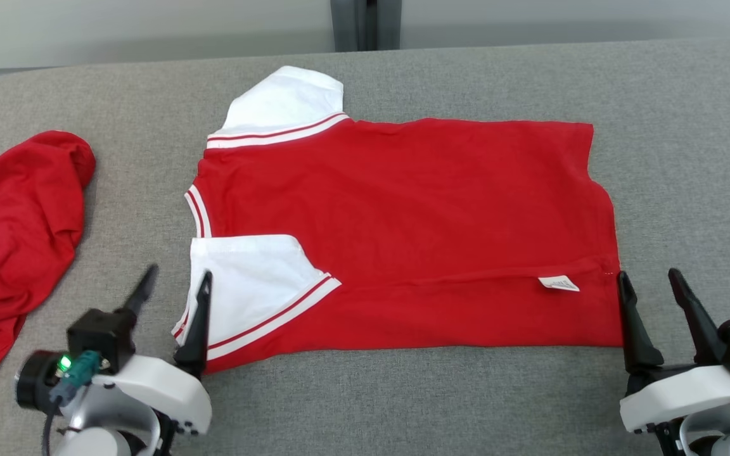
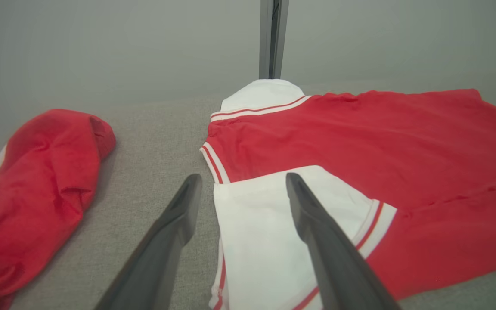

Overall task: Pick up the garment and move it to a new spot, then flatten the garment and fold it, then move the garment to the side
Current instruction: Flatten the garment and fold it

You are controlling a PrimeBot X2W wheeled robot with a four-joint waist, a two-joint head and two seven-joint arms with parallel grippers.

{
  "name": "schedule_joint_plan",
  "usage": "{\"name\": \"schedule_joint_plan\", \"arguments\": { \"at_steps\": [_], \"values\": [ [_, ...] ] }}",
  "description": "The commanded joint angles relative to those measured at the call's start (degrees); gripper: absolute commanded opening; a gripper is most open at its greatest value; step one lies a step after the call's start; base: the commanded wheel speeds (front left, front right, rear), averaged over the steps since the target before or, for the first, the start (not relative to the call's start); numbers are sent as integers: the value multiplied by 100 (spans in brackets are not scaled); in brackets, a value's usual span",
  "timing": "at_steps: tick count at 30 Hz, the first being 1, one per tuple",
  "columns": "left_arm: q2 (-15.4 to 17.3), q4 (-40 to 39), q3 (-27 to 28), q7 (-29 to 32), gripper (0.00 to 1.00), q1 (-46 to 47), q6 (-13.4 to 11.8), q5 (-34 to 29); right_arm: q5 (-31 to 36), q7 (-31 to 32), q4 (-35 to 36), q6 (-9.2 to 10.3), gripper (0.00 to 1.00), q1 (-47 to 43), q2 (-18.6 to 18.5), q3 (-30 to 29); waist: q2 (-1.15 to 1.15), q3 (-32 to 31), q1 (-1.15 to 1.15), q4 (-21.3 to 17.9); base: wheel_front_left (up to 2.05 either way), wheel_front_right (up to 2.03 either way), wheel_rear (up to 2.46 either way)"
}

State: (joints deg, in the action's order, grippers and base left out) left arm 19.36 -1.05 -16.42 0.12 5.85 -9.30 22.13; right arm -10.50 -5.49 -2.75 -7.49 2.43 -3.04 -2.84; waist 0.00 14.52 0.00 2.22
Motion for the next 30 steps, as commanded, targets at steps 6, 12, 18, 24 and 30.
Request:
{"name": "schedule_joint_plan", "arguments": {
  "at_steps": [6,12,18,24,30],
  "values": [
    [17,352,-124,185,100,-203,201,250,-58,3,-569,-1,100,77,-11,-88,0,169,0,49,0,0,0],
    [15,627,-166,346,100,-200,378,472,-174,48,-1048,-1,100,229,-9,-46,0,305,0,79,0,0,0],
    [-70,982,-178,530,100,-74,498,723,-280,163,-1441,-1,100,378,-3,57,0,385,0,67,0,0,0],
    [-118,1212,-256,746,0,-49,702,967,-515,199,-1607,-1,0,458,8,82,0,399,0,39,0,0,0],
    [20,1104,-147,761,0,-71,762,1093,-817,221,-1403,-1,0,395,2,114,0,351,0,45,0,0,0]
  ]
}}
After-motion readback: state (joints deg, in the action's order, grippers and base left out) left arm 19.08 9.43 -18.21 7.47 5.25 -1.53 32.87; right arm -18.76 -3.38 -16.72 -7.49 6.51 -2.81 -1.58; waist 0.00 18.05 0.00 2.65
